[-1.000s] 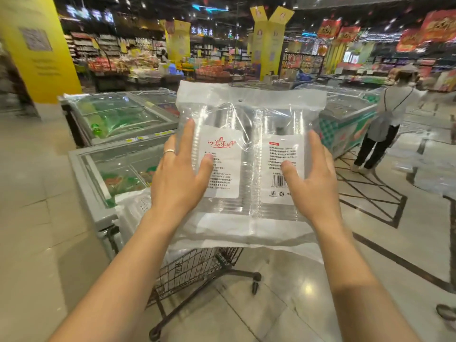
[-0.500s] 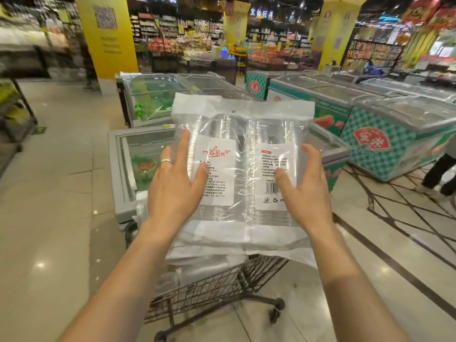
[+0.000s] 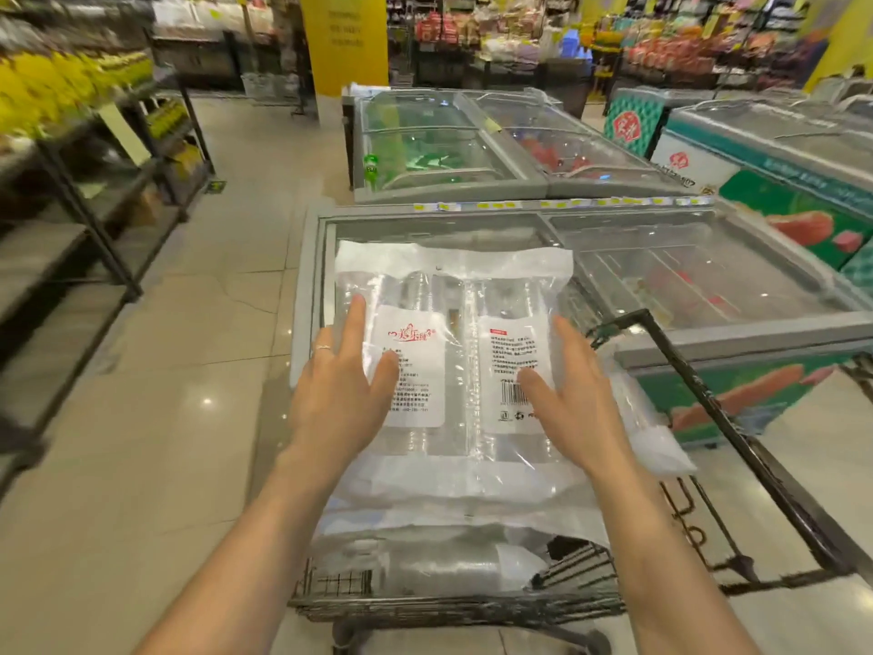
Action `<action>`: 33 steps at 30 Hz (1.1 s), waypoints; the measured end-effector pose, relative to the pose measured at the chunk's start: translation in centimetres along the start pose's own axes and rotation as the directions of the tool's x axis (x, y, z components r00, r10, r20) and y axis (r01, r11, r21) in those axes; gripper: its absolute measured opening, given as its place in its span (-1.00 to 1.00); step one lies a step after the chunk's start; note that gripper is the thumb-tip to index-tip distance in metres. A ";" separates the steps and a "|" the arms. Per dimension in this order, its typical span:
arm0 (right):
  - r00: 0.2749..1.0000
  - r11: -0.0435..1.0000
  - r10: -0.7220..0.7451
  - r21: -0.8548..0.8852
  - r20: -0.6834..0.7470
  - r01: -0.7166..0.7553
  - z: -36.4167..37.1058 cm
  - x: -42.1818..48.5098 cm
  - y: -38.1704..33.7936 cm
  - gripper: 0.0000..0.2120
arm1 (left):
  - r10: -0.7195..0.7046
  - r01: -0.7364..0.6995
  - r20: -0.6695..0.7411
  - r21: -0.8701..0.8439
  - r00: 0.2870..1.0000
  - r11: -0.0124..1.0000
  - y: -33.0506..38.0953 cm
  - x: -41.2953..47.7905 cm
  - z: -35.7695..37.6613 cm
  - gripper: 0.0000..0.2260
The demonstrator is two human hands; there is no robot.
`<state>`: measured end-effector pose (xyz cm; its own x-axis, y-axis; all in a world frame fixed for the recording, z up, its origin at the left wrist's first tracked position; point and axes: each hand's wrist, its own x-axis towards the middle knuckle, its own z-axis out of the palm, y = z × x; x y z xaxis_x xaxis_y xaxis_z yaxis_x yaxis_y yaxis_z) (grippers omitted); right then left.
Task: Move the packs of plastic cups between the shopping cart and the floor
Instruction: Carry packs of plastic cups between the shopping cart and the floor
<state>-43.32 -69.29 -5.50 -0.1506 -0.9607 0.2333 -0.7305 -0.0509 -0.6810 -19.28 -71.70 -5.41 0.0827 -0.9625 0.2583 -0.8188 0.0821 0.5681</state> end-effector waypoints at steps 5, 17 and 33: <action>0.985 1.000 0.002 -0.005 0.173 -0.001 4.8 4.1 3.9 -0.32 | -0.127 0.126 0.082 0.011 0.989 0.992 -3.2 2.3 4.0 -0.37; 0.934 0.988 0.145 0.006 0.326 -0.156 13.6 10.3 12.1 -0.37 | -0.293 0.282 0.153 0.088 0.944 0.955 -7.4 6.4 13.9 -0.36; 0.975 0.998 0.045 -0.053 0.216 -0.035 17.1 10.6 15.1 -0.66 | -0.395 0.386 0.185 0.080 0.900 0.919 -9.9 7.4 17.1 -0.36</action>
<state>-44.49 -84.89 -25.18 -0.0359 -0.9983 0.0463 -0.7592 -0.0029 -0.6509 -20.28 -84.08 -22.44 0.2922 -0.9466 -0.1366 -0.7660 -0.3172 0.5591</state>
